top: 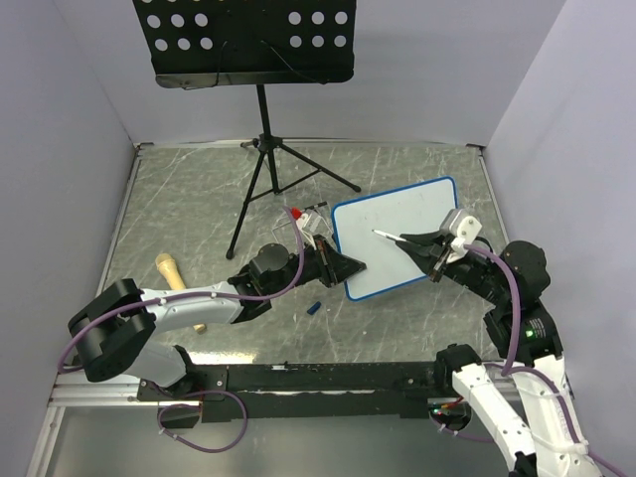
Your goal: Write a sentence on the whiteboard
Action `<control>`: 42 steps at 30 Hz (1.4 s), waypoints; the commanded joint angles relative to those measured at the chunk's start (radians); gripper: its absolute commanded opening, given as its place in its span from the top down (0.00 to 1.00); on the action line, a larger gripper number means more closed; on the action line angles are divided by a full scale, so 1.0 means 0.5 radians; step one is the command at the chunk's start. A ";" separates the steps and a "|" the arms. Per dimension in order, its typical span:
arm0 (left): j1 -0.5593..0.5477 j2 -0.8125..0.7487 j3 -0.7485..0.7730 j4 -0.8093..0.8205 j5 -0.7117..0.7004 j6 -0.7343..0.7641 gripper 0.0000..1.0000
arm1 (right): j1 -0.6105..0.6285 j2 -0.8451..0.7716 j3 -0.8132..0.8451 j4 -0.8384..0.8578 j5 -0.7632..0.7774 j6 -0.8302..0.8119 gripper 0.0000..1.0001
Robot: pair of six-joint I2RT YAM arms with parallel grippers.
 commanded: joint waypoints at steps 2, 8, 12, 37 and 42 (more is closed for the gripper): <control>-0.007 -0.044 0.122 0.284 -0.017 0.008 0.99 | -0.010 -0.042 0.037 0.029 -0.094 0.017 1.00; -0.007 -0.047 0.113 0.324 -0.042 -0.022 0.99 | -0.010 -0.027 0.031 0.029 -0.081 -0.013 1.00; -0.007 -0.035 0.110 0.333 -0.066 -0.038 0.99 | -0.010 -0.015 0.025 0.026 -0.097 -0.019 1.00; -0.001 0.103 0.199 0.526 0.014 -0.124 0.99 | 0.042 0.169 -0.021 0.321 0.035 -0.019 1.00; -0.001 0.116 0.198 0.560 0.020 -0.121 0.99 | 0.070 0.203 -0.086 0.327 0.090 -0.062 1.00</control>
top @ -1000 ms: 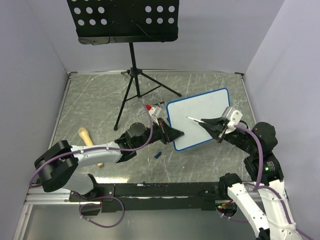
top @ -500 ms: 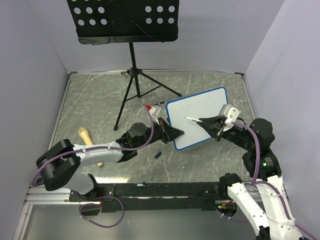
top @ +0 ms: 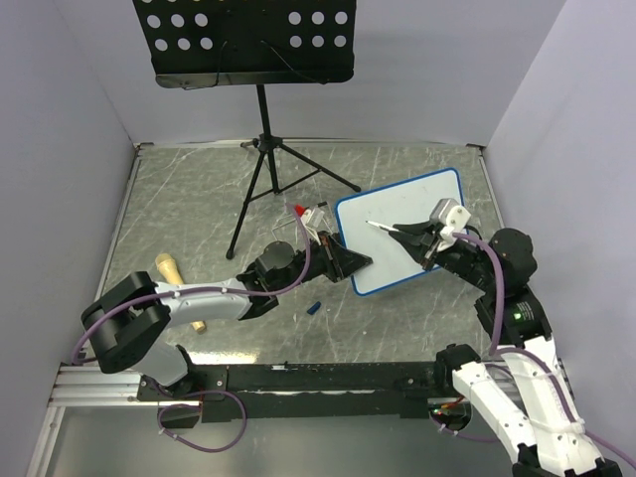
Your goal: Write a sentence on the whiteboard
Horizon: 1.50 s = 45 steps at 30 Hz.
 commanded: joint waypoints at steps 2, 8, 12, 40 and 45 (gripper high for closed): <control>0.001 -0.019 0.140 0.421 0.064 -0.014 0.99 | 0.035 0.041 -0.057 0.110 0.106 -0.057 1.00; 0.001 0.011 0.155 0.443 0.101 -0.026 0.99 | 0.050 0.044 -0.072 0.147 0.192 -0.069 1.00; 0.005 0.002 0.152 0.446 0.110 -0.026 0.99 | 0.050 0.047 -0.094 0.144 0.225 -0.082 1.00; 0.005 0.005 0.174 0.418 0.113 0.002 0.99 | 0.099 0.081 -0.072 -0.067 0.008 -0.186 1.00; 0.008 -0.022 0.155 0.403 0.095 0.014 0.99 | 0.096 0.068 -0.063 -0.123 0.066 -0.210 1.00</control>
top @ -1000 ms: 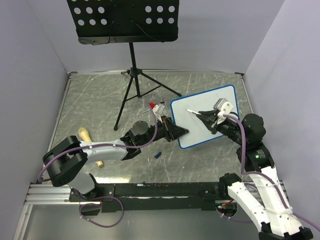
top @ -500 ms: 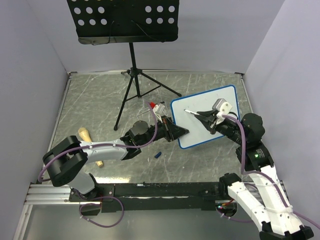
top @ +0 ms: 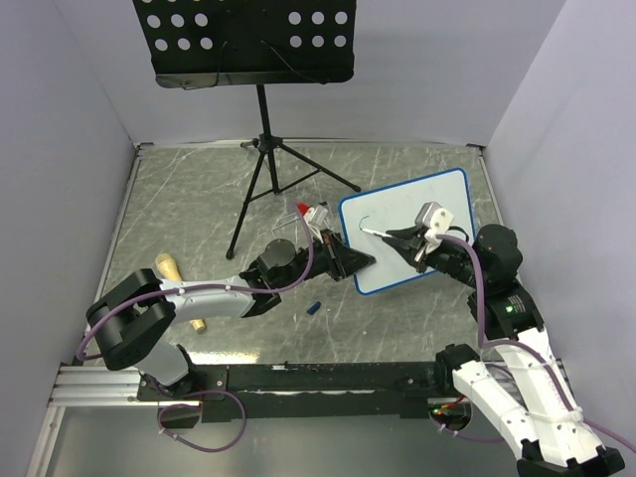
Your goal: Write a sentence on the whiteboard
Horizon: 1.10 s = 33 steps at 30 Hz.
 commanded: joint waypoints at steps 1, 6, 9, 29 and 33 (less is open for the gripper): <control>0.001 -0.086 0.108 0.327 -0.007 0.015 0.99 | 0.015 -0.006 0.031 -0.101 0.074 -0.059 1.00; 0.008 -0.110 0.077 0.324 -0.022 0.021 0.99 | 0.012 -0.024 0.037 -0.102 0.206 -0.062 1.00; 0.011 -0.113 0.074 0.330 -0.013 0.015 0.99 | 0.015 -0.027 0.040 -0.056 0.292 -0.022 1.00; 0.032 -0.175 0.031 0.317 -0.053 0.037 0.99 | 0.012 -0.027 0.080 -0.350 0.087 -0.132 1.00; 0.032 -0.159 0.025 0.339 -0.028 0.022 0.99 | 0.015 -0.012 0.074 -0.344 0.019 -0.102 1.00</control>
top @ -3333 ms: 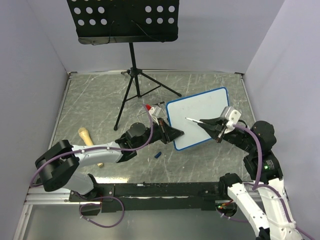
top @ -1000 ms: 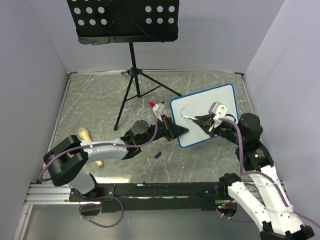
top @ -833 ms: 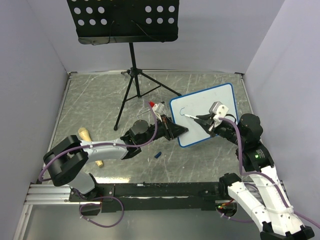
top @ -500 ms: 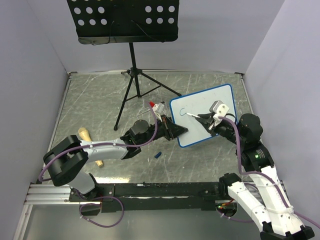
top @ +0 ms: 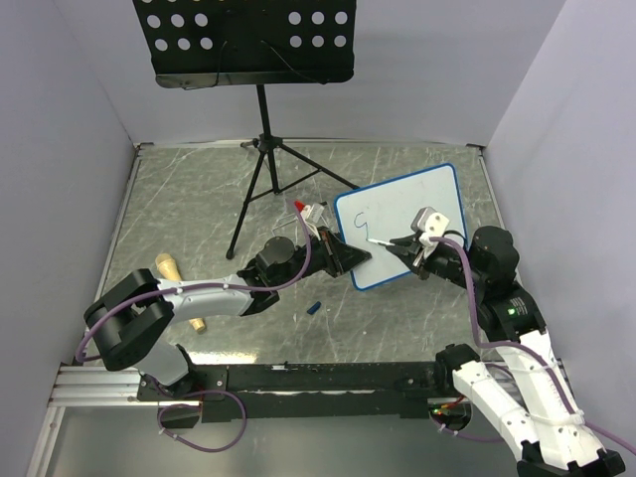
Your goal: Write a sentence on the whiteboard
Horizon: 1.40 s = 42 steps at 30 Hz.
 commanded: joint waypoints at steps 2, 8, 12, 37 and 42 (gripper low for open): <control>-0.011 -0.133 0.029 0.429 0.051 0.002 0.99 | 0.018 0.033 0.062 -0.011 -0.108 0.031 1.00; -0.011 -0.090 0.050 0.454 0.094 -0.020 0.99 | 0.024 0.085 0.089 0.103 -0.133 0.108 1.00; -0.011 -0.060 0.060 0.463 0.103 -0.026 0.99 | 0.024 0.119 0.117 0.170 -0.130 0.138 1.00; 0.020 -0.192 -0.054 0.426 0.091 -0.017 0.99 | -0.117 0.049 0.258 0.211 -0.114 0.185 1.00; 0.023 -0.185 -0.066 0.454 0.103 -0.029 0.99 | -0.123 0.067 0.252 0.162 -0.169 0.090 1.00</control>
